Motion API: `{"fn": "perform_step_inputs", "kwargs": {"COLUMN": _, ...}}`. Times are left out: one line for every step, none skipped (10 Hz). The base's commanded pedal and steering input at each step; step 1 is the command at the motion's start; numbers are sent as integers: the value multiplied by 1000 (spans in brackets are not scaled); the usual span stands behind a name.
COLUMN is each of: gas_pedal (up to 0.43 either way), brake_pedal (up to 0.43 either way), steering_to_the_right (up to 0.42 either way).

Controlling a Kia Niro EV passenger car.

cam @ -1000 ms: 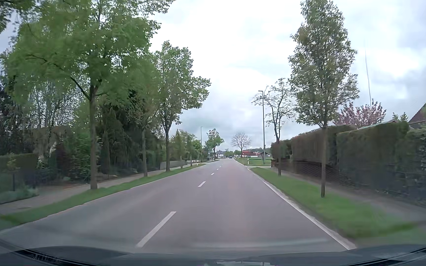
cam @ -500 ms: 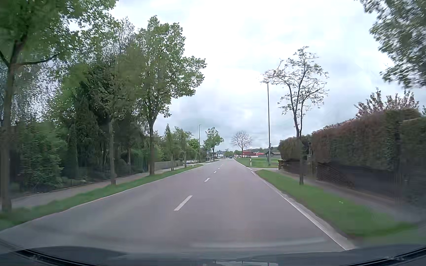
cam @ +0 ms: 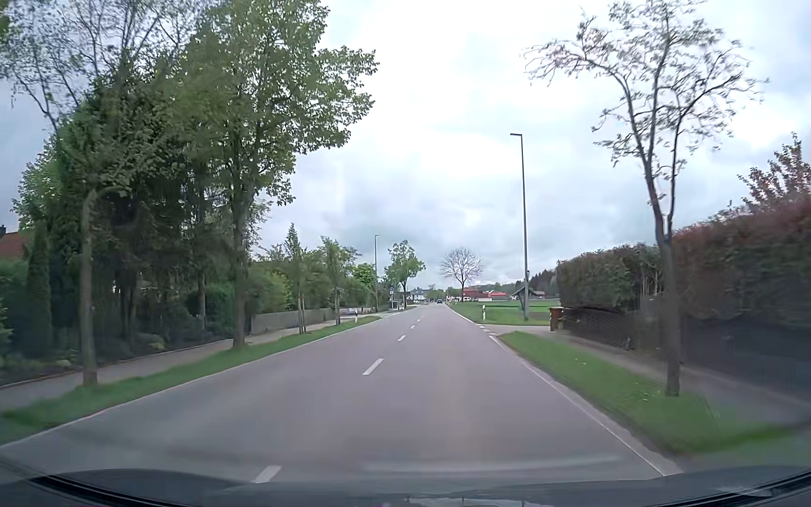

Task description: Follow the waypoints while adhering to traffic rules and regulations

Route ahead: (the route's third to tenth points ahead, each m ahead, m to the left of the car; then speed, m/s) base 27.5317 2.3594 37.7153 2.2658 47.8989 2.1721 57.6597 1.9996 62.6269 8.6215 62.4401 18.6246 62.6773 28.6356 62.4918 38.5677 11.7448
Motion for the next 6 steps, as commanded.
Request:
{"fn": "perform_step_inputs", "kwargs": {"gas_pedal": 138, "brake_pedal": 12, "steering_to_the_right": 0}}
{"fn": "perform_step_inputs", "kwargs": {"gas_pedal": 138, "brake_pedal": 12, "steering_to_the_right": 0}}
{"fn": "perform_step_inputs", "kwargs": {"gas_pedal": 138, "brake_pedal": 12, "steering_to_the_right": 0}}
{"fn": "perform_step_inputs", "kwargs": {"gas_pedal": 138, "brake_pedal": 12, "steering_to_the_right": 0}}
{"fn": "perform_step_inputs", "kwargs": {"gas_pedal": 138, "brake_pedal": 12, "steering_to_the_right": 0}}
{"fn": "perform_step_inputs", "kwargs": {"gas_pedal": 138, "brake_pedal": 12, "steering_to_the_right": 0}}
